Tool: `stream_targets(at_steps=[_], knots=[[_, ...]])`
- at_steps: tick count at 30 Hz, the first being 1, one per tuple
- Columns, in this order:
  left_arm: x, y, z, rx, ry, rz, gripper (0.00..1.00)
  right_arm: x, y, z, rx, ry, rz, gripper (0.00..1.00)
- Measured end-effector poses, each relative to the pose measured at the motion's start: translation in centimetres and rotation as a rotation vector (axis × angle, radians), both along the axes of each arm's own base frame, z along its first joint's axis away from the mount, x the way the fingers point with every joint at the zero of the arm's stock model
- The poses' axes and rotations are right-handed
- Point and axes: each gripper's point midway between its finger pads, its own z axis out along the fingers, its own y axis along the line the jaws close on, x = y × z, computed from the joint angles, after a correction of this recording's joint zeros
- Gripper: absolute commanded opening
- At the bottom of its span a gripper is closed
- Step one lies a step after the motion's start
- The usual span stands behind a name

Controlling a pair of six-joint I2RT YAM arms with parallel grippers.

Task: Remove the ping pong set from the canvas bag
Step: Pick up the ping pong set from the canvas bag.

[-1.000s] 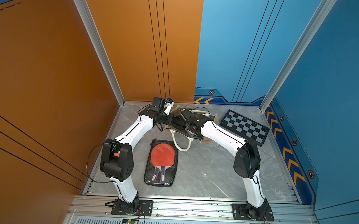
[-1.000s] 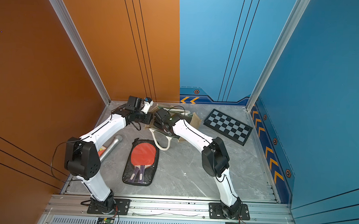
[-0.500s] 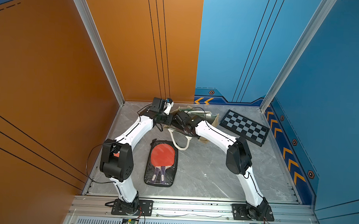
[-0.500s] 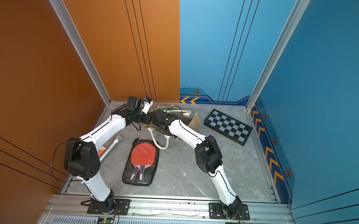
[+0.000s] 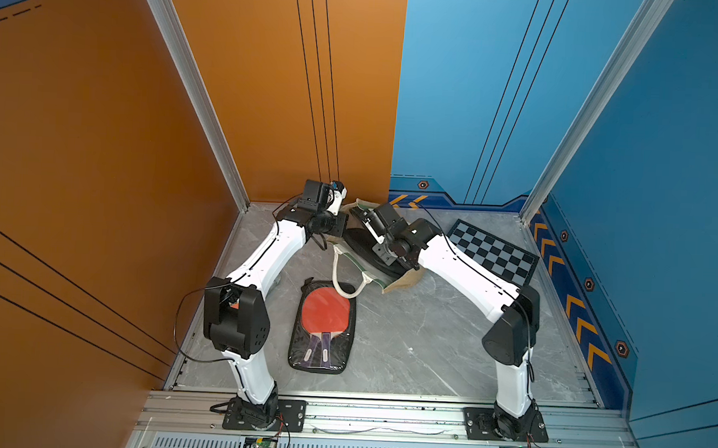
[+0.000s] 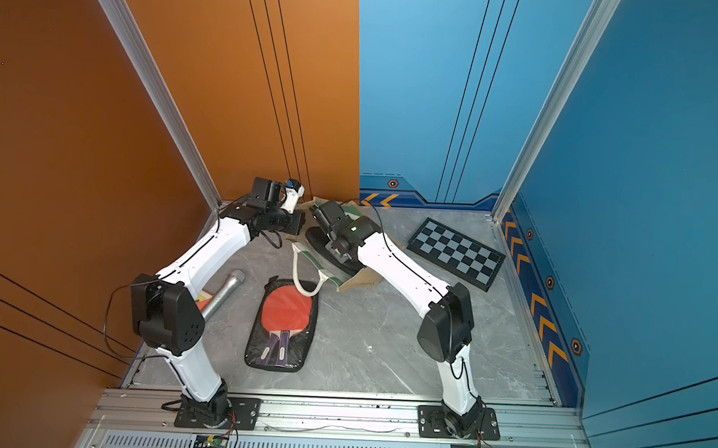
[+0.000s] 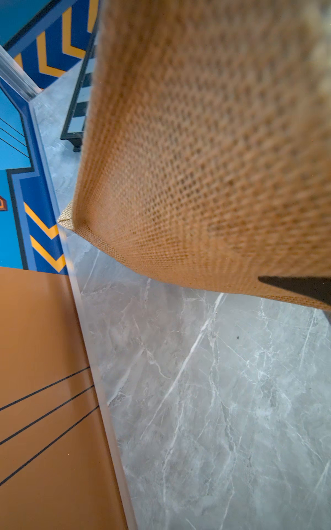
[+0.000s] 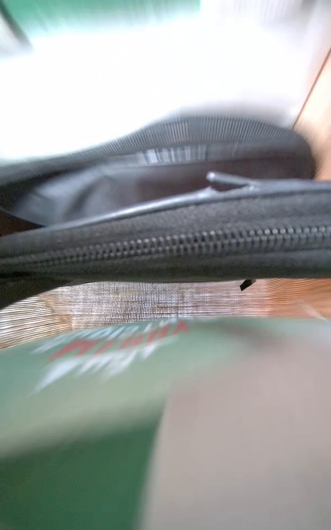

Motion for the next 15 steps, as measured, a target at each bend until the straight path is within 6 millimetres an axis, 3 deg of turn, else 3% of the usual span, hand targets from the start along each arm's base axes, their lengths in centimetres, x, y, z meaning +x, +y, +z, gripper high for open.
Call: stream_targets(at_steps=[3, 6, 15], knots=[[1.1, -0.3, 0.5, -0.019, 0.007, 0.018, 0.00, -1.7, 0.0, 3.8, 0.072, -0.043, 0.051, 0.00], [1.9, -0.4, 0.2, -0.033, 0.033, 0.039, 0.00, -3.0, -0.7, 6.1, 0.129, -0.067, 0.073, 0.00], [2.3, -0.5, -0.4, -0.068, 0.089, 0.090, 0.00, -3.9, -3.9, 9.7, 0.392, -0.060, 0.057, 0.00]])
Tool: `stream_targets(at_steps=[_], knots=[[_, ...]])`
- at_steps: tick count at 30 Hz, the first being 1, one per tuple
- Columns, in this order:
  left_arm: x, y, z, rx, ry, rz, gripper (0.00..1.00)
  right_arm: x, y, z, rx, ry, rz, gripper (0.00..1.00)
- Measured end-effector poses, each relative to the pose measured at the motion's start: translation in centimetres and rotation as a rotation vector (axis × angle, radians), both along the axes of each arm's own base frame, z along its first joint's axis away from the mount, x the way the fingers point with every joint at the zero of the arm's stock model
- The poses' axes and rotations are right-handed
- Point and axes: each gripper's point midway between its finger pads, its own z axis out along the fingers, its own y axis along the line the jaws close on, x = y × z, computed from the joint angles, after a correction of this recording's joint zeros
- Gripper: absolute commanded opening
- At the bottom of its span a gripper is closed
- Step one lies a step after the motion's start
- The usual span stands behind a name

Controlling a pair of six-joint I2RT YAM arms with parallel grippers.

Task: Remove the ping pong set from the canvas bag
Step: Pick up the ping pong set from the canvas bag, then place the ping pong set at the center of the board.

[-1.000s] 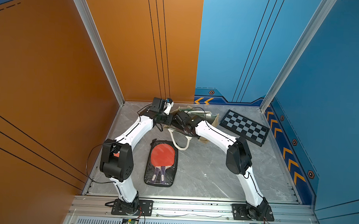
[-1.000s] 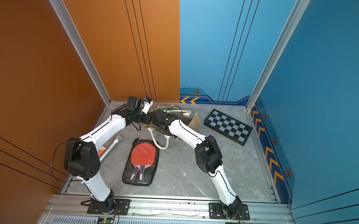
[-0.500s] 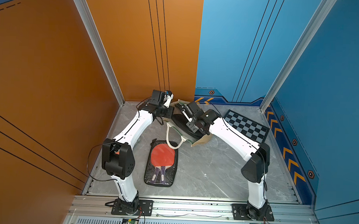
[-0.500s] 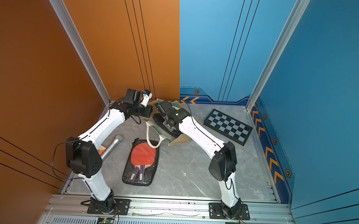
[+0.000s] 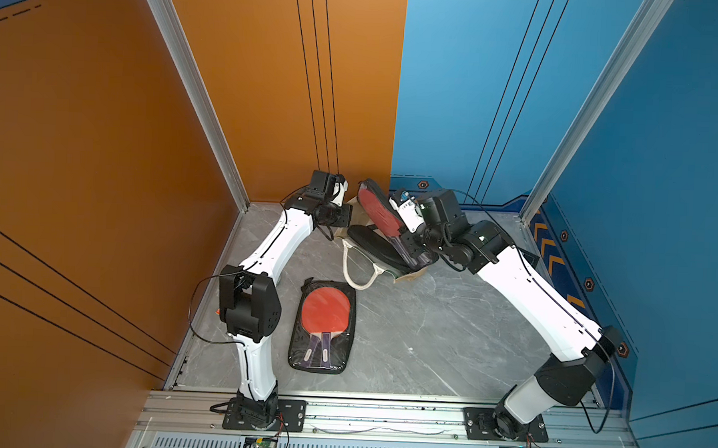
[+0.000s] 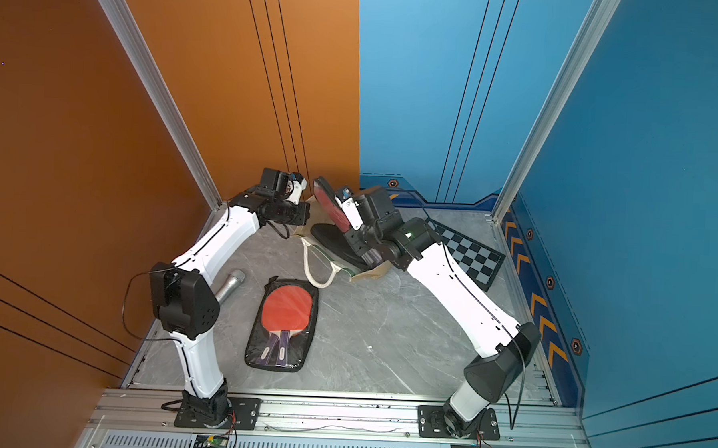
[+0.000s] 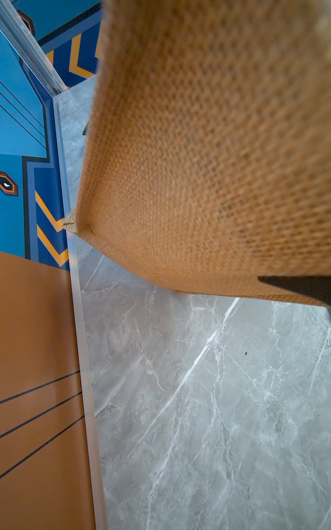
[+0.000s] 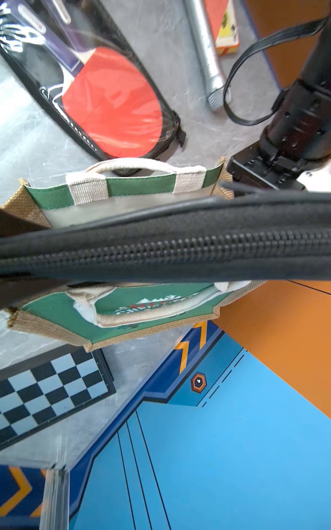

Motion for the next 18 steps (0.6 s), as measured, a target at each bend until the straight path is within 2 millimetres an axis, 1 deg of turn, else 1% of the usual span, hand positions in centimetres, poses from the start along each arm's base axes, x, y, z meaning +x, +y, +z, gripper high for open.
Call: stream_targets(at_steps=[2, 3, 6, 8, 10, 11, 14, 18], knots=[[0.2, 0.0, 0.0, -0.006, 0.005, 0.013, 0.00, 0.0, -1.4, 1.2, 0.111, 0.000, -0.024, 0.00], [0.2, 0.1, -0.1, -0.005, 0.009, 0.020, 0.00, -0.1, -2.5, 2.0, 0.177, -0.002, -0.047, 0.00], [0.4, 0.4, -0.7, -0.003, 0.025, 0.037, 0.00, 0.2, -6.5, 4.8, 0.361, -0.034, -0.139, 0.00], [0.4, 0.6, -1.2, 0.003, 0.040, 0.045, 0.00, 0.1, -9.4, 7.2, 0.485, -0.071, -0.202, 0.00], [0.3, 0.8, -1.5, 0.013, 0.049, 0.056, 0.00, -0.3, -11.5, 8.9, 0.587, -0.099, -0.251, 0.00], [0.3, 0.9, -1.5, 0.017, 0.048, 0.060, 0.00, -0.7, -12.4, 9.5, 0.633, -0.102, -0.267, 0.00], [0.4, 1.1, -1.3, 0.021, 0.042, 0.066, 0.00, -1.9, -14.2, 10.4, 0.738, -0.094, -0.295, 0.00], [0.6, 1.1, -0.8, 0.021, 0.031, 0.074, 0.00, -3.0, -16.2, 10.5, 0.796, -0.070, -0.352, 0.00]])
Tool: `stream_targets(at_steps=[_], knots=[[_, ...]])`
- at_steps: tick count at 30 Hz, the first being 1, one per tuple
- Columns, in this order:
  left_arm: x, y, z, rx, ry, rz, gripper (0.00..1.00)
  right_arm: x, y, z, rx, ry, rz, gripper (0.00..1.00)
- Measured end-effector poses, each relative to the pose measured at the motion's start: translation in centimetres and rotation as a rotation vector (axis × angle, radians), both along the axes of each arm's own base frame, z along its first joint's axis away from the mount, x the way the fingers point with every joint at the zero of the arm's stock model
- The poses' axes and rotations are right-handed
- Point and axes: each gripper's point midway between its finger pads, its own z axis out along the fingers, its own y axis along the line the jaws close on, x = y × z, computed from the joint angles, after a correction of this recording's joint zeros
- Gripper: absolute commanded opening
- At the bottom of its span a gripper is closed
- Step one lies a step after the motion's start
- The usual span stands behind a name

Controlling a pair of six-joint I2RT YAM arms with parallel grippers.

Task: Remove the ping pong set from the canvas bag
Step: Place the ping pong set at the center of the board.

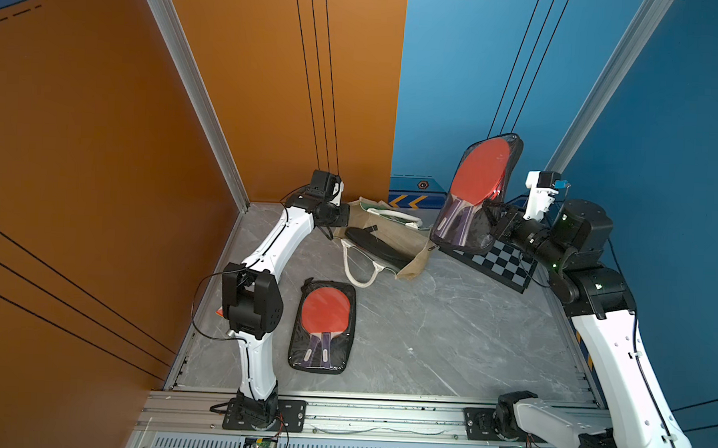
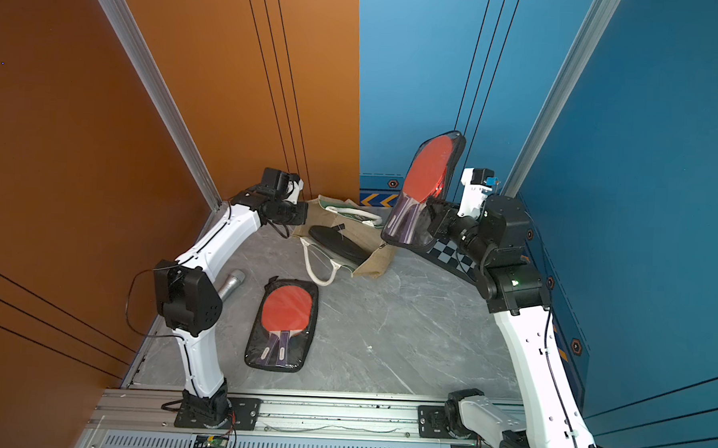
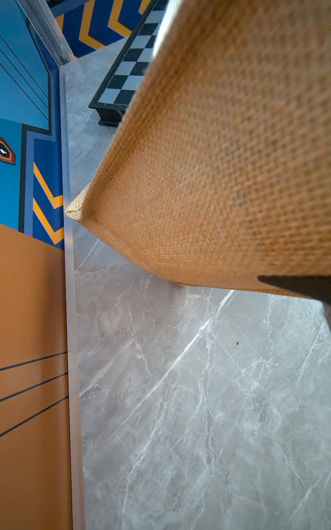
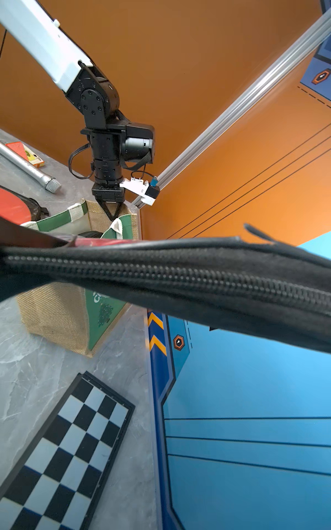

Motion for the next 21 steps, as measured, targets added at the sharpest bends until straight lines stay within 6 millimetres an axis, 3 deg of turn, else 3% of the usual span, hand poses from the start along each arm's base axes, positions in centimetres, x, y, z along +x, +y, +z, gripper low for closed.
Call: stream_targets(at_steps=[6, 11, 14, 17, 21], knots=[[0.3, 0.3, 0.4, 0.006, -0.013, 0.019, 0.00, -1.3, -2.4, -3.1, 0.009, 0.146, -0.072, 0.00], [0.3, 0.5, 0.4, 0.007, -0.011, 0.039, 0.00, -2.6, -2.8, -6.5, 0.007, 0.291, -0.068, 0.00], [0.4, 0.7, 0.4, 0.007, -0.010, 0.050, 0.02, -3.5, -2.3, -9.9, 0.014, 0.400, -0.039, 0.00], [0.4, 0.8, 0.4, 0.005, -0.009, 0.058, 0.04, -5.0, -1.2, -15.0, 0.024, 0.540, -0.009, 0.00], [0.4, 0.8, 0.4, -0.001, -0.006, 0.070, 0.04, -8.5, 1.9, -21.5, -0.010, 0.734, 0.083, 0.00]])
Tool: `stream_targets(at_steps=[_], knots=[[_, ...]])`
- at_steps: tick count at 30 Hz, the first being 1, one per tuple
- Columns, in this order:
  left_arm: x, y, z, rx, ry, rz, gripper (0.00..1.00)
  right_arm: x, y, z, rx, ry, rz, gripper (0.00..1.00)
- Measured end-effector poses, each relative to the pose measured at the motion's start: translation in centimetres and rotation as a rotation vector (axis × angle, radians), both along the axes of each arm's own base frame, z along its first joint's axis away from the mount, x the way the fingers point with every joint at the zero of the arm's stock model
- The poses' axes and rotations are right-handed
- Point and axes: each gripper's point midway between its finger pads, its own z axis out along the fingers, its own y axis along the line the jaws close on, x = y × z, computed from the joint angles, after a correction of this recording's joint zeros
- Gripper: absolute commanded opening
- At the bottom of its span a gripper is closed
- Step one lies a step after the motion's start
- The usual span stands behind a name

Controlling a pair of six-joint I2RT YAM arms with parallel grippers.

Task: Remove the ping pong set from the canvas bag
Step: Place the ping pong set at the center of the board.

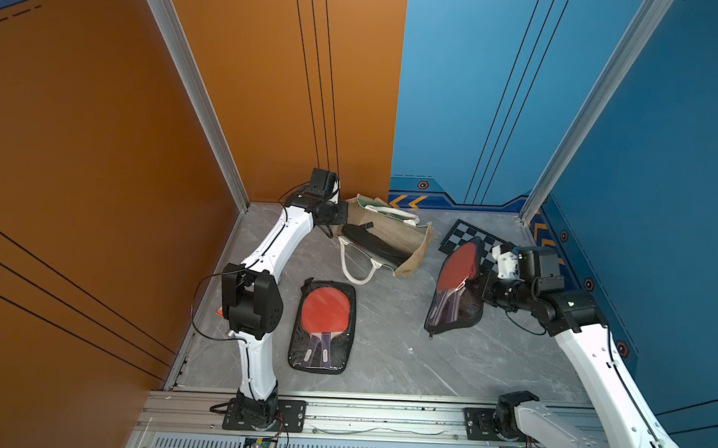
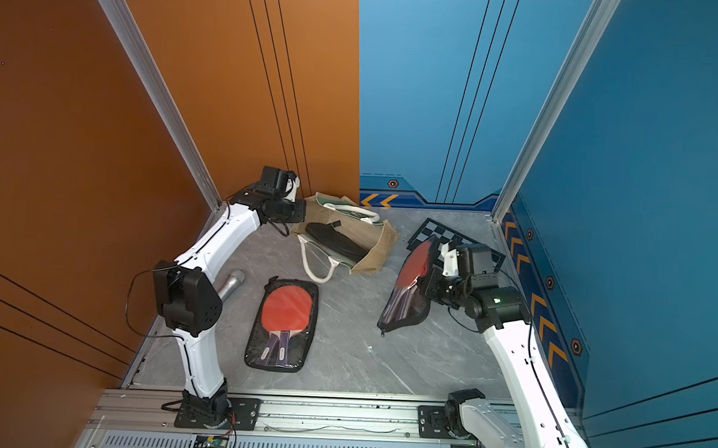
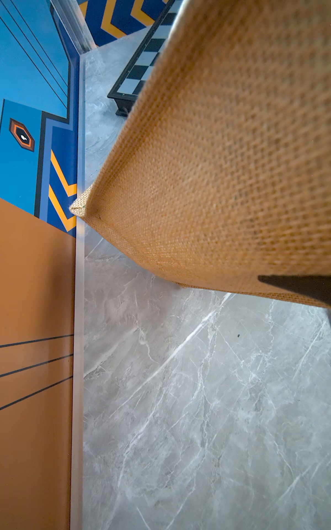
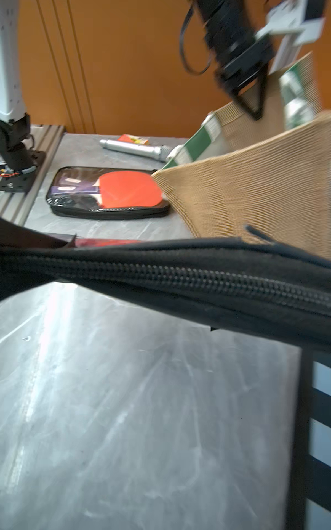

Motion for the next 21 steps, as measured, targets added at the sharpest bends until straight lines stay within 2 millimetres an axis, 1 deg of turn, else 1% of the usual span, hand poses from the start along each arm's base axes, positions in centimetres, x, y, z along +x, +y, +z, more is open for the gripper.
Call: stream_targets(at_steps=[1, 4, 5, 7, 10, 14, 17, 19, 21], knots=[[0.0, 0.0, 0.0, -0.001, 0.001, 0.002, 0.04, -0.9, 0.8, -1.2, 0.001, 0.035, 0.024, 0.00], [0.0, 0.0, 0.0, -0.004, 0.002, 0.005, 0.04, -3.1, 2.7, -3.9, 0.012, 0.091, 0.081, 0.00], [0.0, 0.0, 0.0, -0.004, 0.001, 0.005, 0.04, -3.6, 3.3, -4.7, 0.020, 0.105, 0.095, 0.00], [0.0, 0.0, 0.0, -0.004, 0.002, 0.004, 0.04, -4.1, 4.3, -6.0, 0.034, 0.120, 0.111, 0.00], [-0.1, 0.0, -0.2, -0.003, 0.005, 0.004, 0.04, -3.7, 5.6, -7.5, 0.061, 0.133, 0.110, 0.00], [-0.4, 0.1, -1.0, 0.003, 0.024, 0.004, 0.04, -2.2, 8.2, -8.1, 0.104, 0.111, 0.128, 0.00], [-0.5, 0.1, -1.1, 0.004, 0.027, 0.004, 0.05, -1.2, 10.3, -8.6, 0.132, 0.098, 0.153, 0.00], [-0.6, 0.2, -1.0, 0.004, 0.027, 0.004, 0.05, -0.8, 11.7, -9.3, 0.152, 0.097, 0.170, 0.00], [-0.7, 0.2, -1.0, 0.004, 0.027, 0.003, 0.05, -0.6, 12.7, -10.1, 0.166, 0.102, 0.178, 0.00]])
